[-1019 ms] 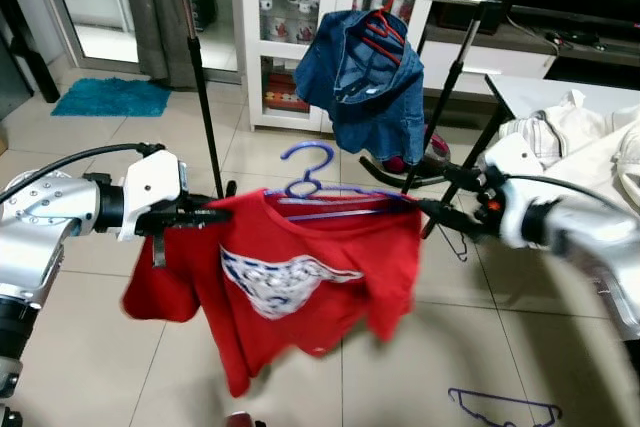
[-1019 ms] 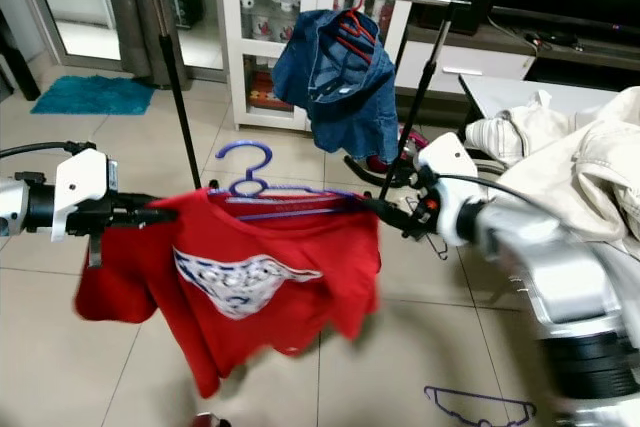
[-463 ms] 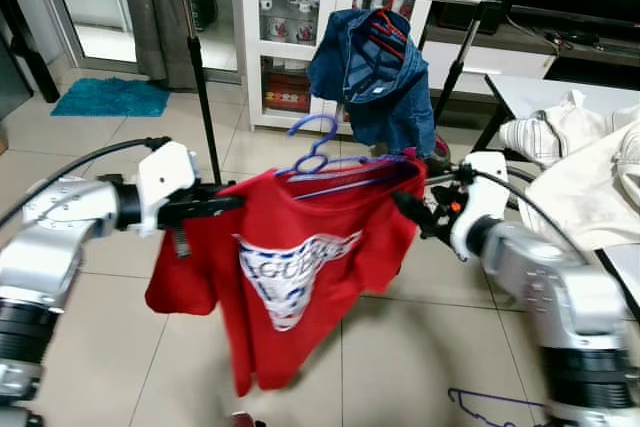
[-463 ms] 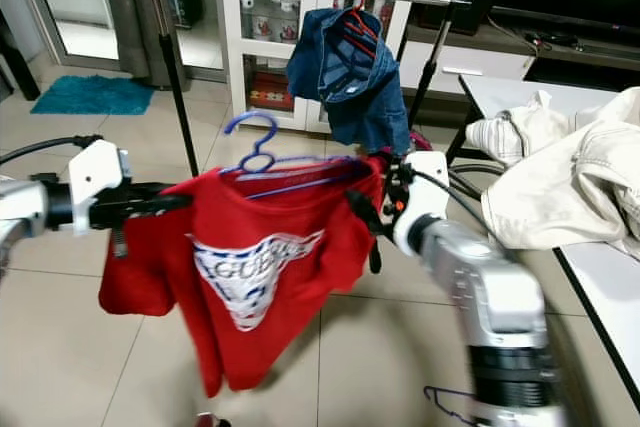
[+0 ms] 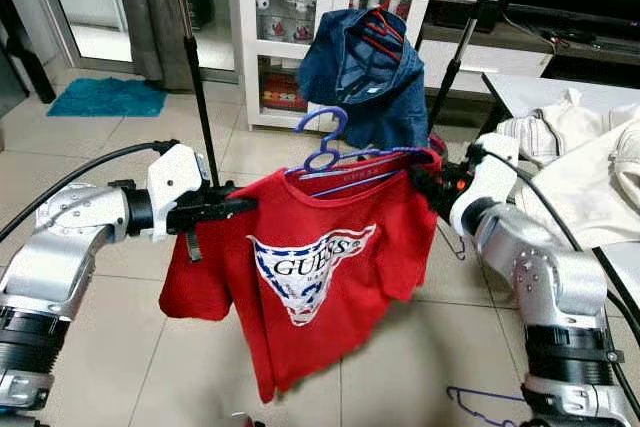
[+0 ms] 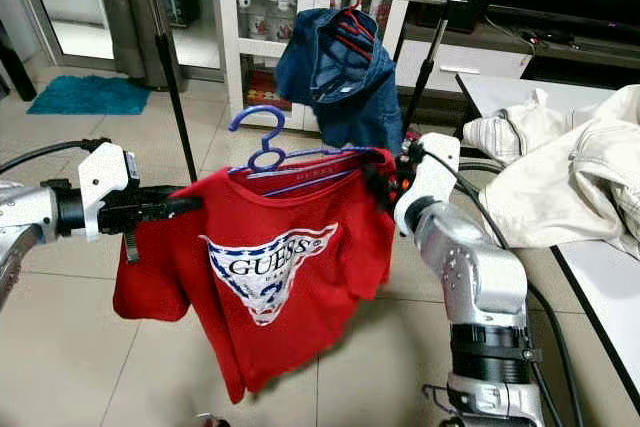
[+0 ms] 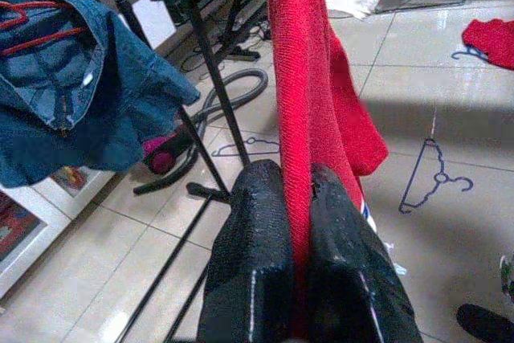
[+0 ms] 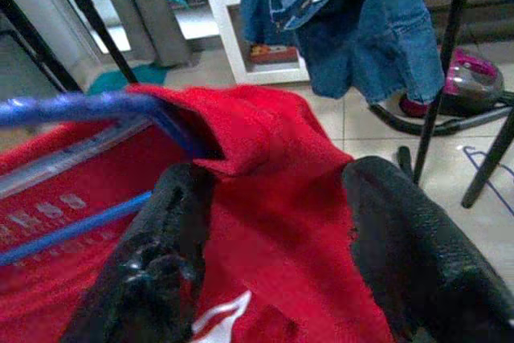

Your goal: Hang hanger

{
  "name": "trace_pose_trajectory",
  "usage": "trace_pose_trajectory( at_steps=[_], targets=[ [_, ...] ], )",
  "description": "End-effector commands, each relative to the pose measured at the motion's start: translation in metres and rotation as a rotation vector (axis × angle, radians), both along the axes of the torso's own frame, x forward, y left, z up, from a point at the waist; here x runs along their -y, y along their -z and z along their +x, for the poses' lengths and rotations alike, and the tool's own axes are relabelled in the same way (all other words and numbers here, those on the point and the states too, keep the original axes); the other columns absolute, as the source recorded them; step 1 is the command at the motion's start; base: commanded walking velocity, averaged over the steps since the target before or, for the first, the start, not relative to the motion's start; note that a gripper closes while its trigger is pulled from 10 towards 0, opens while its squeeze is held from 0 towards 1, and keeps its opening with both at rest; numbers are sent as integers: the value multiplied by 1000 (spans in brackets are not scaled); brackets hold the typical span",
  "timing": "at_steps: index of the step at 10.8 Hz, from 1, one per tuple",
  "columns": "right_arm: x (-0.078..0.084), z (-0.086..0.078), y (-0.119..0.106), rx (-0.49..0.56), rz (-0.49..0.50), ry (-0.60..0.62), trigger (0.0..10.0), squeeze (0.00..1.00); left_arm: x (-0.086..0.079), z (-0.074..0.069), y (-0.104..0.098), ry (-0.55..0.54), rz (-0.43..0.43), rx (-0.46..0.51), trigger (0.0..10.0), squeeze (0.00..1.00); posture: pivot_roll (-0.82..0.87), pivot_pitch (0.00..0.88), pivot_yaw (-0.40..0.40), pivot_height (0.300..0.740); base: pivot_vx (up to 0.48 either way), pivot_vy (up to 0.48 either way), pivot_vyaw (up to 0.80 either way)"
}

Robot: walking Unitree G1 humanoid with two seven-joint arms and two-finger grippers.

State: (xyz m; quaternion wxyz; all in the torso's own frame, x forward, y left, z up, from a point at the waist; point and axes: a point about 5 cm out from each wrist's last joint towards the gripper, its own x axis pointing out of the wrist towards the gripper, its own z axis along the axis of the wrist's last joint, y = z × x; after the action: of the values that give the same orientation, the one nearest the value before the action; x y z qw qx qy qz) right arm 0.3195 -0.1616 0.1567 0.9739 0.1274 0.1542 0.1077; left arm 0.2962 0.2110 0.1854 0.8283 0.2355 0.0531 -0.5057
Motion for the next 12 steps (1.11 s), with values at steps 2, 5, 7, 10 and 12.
trace_pose_trajectory(
  at_steps=[2,5,7,10,12],
  targets=[
    [4,4,-4,9,14,33,2275,0,4,-1,-9,9,-24,33,0,0,-13,0,-72,740,0,0,0],
    [6,4,0,-16,22,52,0,0,5,-2,-8,14,-24,28,0,0,-14,0,-68,740,0,0,0],
    [9,4,4,-26,11,66,0,0,7,-1,-9,13,-25,32,0,0,-12,0,-78,740,0,0,0],
    [12,6,2,-9,-2,62,0,0,1,-2,-8,-12,-26,33,0,0,-11,0,-84,740,0,0,0],
    [13,5,0,12,-27,42,0,0,-3,0,-7,-40,2,39,0,0,-10,0,-83,740,0,0,0]
  ],
)
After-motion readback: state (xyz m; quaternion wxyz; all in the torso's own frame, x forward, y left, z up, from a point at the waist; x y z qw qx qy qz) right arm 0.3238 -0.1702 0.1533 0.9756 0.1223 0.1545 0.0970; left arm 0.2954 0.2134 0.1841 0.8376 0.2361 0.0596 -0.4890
